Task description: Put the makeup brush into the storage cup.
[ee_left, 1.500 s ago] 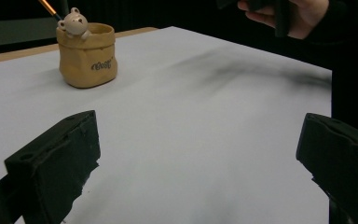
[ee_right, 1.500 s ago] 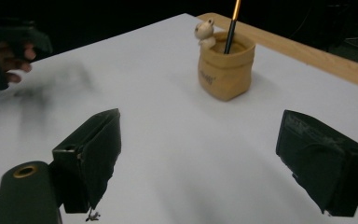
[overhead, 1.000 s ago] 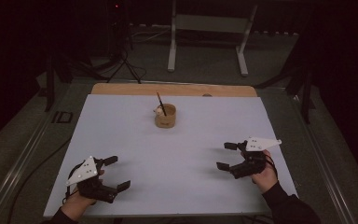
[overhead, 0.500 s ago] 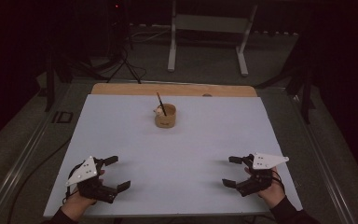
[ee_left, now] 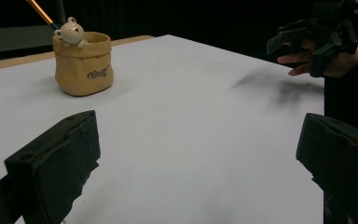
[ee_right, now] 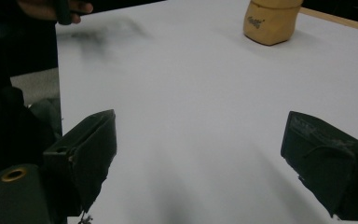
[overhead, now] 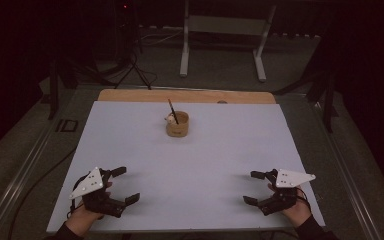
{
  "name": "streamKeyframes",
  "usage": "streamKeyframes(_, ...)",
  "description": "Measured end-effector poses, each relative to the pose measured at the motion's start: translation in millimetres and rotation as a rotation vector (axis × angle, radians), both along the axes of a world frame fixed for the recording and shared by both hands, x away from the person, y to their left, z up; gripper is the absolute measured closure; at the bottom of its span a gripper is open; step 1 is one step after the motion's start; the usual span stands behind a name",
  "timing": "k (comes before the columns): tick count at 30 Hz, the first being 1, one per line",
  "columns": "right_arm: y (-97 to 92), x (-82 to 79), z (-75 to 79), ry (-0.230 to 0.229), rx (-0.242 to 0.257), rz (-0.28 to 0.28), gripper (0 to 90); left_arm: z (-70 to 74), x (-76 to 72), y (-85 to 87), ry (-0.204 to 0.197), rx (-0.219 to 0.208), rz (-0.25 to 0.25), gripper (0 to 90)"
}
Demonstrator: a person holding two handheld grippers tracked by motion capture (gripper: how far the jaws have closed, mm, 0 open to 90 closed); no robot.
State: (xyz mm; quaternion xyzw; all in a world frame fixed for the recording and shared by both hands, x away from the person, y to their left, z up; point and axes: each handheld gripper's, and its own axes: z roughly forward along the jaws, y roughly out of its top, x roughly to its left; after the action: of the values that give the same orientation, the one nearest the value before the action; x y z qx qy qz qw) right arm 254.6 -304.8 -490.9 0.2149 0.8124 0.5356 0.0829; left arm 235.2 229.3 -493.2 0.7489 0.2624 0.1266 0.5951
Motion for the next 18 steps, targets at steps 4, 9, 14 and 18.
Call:
streamKeyframes(4, -3.3, 0.5, -2.9, 0.007, -0.015, -0.030, 10.6, -0.2, -0.6, 0.3, -0.004, 0.007, -0.001, 0.6)
streamKeyframes(9, -7.8, 2.7, -7.4, 0.039, -0.002, -0.039, 10.6, -0.6, -0.6, 0.8, -0.002, 0.010, 0.004, 0.6)
streamKeyframes(14, -7.4, 3.9, -11.4, 0.068, -0.025, -0.034, 10.7, -0.7, -0.6, 0.5, -0.003, 0.015, 0.006, 0.6)
streamKeyframes(18, -6.7, 4.2, -13.6, 0.080, -0.035, -0.023, 10.7, -1.1, -0.5, 0.6, -0.003, 0.016, 0.006, 0.6)
